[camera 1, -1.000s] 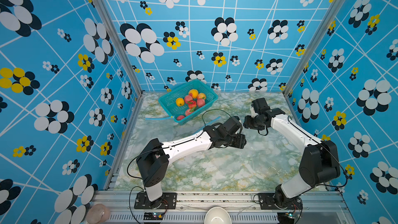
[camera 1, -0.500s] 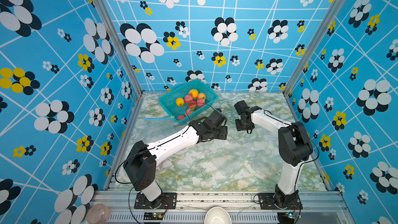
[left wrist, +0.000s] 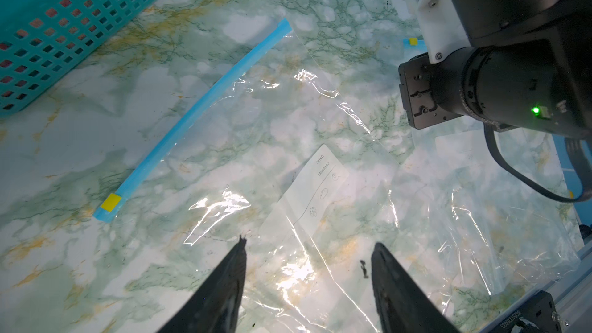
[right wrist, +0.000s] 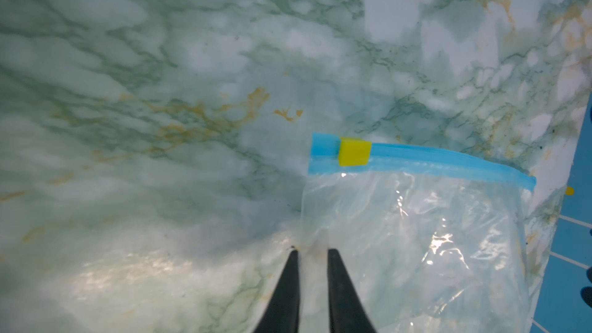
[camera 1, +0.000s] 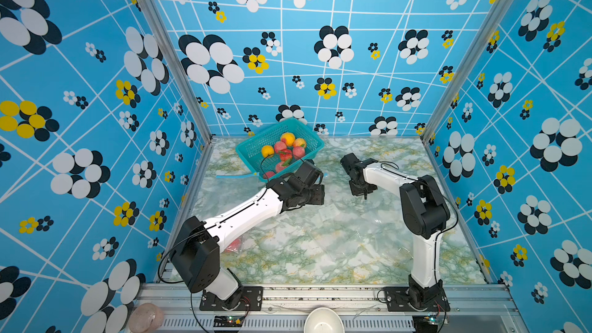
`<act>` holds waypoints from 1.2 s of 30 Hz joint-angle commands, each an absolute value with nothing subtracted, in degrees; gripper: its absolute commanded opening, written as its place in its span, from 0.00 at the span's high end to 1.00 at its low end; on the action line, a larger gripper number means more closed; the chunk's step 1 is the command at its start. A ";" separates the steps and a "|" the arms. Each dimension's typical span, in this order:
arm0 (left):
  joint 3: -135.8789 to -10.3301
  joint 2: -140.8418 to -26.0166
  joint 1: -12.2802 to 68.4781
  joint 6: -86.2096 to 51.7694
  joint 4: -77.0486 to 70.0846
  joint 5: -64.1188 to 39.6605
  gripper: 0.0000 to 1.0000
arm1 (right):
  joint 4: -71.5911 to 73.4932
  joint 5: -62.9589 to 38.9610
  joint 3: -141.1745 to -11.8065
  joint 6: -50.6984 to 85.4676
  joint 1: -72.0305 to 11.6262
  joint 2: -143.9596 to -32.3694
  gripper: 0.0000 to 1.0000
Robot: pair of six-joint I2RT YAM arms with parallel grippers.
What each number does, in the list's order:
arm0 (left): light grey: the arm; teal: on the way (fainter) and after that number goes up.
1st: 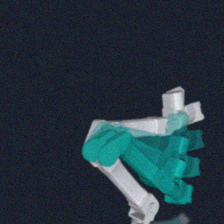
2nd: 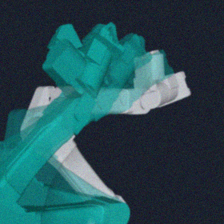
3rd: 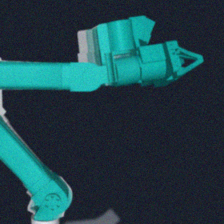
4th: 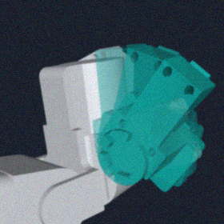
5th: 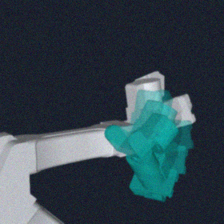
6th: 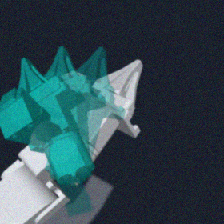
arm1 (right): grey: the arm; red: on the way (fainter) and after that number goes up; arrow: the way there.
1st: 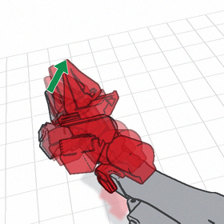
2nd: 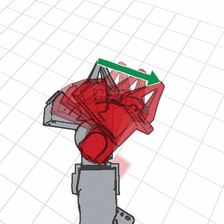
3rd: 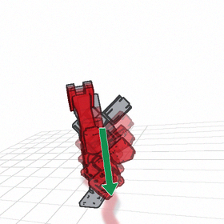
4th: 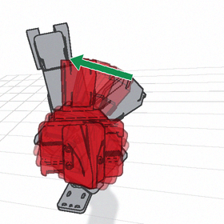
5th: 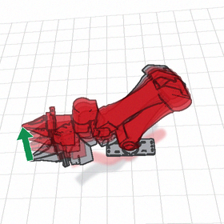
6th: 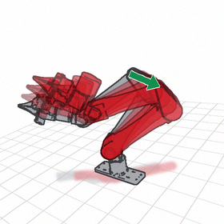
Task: Place the peach in a zip-top bag and seal the zipper
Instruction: Pick up the zipper food storage bag.
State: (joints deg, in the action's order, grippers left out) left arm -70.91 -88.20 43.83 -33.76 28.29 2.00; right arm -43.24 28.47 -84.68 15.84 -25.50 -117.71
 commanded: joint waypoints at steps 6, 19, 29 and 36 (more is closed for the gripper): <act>-70.57 -86.21 42.39 -32.82 27.88 2.29 0.36 | -41.85 27.65 -81.72 13.29 -26.53 -110.46 1.00; -71.06 -81.54 31.94 -33.29 28.97 -3.82 0.35 | -35.64 10.35 -81.63 -4.89 -40.65 -89.73 1.00; -63.64 -82.50 25.76 -40.05 22.15 -15.60 0.29 | -18.37 -1.06 -55.71 -2.08 -48.75 -78.50 1.00; -60.88 -84.72 28.62 -45.24 21.73 -14.41 0.30 | -10.90 0.19 -48.80 1.26 -48.78 -76.60 1.00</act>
